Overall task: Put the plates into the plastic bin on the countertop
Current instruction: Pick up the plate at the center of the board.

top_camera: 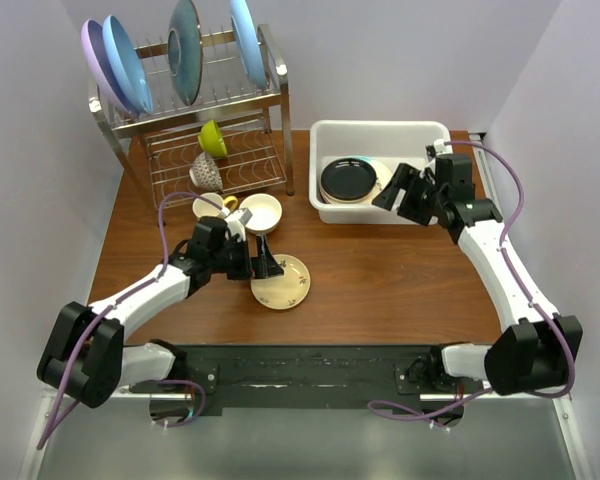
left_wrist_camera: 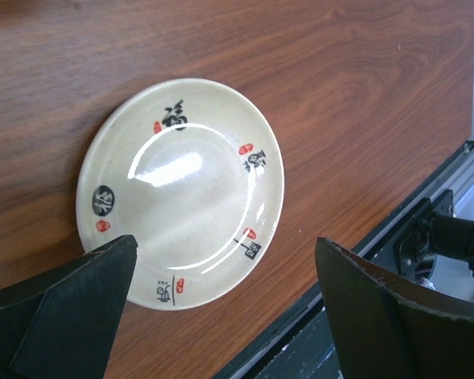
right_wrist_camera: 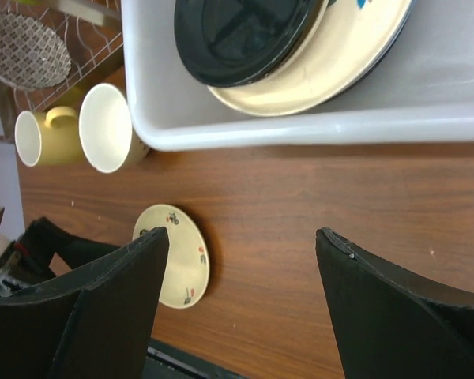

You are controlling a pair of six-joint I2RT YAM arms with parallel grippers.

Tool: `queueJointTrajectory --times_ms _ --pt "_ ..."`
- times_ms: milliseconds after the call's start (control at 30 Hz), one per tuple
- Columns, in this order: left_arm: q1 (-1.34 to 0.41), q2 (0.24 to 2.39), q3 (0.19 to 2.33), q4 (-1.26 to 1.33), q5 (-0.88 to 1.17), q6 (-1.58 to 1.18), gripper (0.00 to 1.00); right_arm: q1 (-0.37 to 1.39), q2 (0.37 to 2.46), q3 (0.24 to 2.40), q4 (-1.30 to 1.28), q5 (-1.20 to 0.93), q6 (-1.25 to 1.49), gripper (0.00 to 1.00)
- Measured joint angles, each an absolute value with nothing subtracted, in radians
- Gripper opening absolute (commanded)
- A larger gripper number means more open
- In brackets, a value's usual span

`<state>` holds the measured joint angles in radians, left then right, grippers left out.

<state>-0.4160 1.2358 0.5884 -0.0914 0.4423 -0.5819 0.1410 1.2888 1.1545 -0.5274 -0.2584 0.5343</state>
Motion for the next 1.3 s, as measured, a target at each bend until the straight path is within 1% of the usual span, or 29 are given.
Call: queueJointTrajectory --times_ms 267,567,867,967,1133,1300 --pt "-0.393 1.230 0.600 -0.144 0.393 -0.582 1.00 0.187 1.185 1.034 -0.481 -0.288 0.566 0.79" --pt "-0.379 1.230 0.600 -0.184 0.346 -0.583 1.00 0.387 1.180 0.878 -0.377 -0.279 0.641 0.78" --pt "-0.374 1.230 0.600 -0.212 0.298 -0.590 1.00 0.517 1.251 0.772 -0.248 -0.244 0.721 0.76" --pt "-0.373 1.230 0.600 -0.212 0.289 -0.591 0.98 0.546 1.281 0.749 -0.208 -0.232 0.741 0.75" --pt "-0.373 1.237 0.596 -0.208 0.287 -0.591 0.94 0.577 1.365 0.741 -0.138 -0.226 0.768 0.71" --pt "-0.373 1.282 0.590 -0.198 0.295 -0.592 0.89 0.589 1.452 0.734 -0.046 -0.227 0.801 0.70"
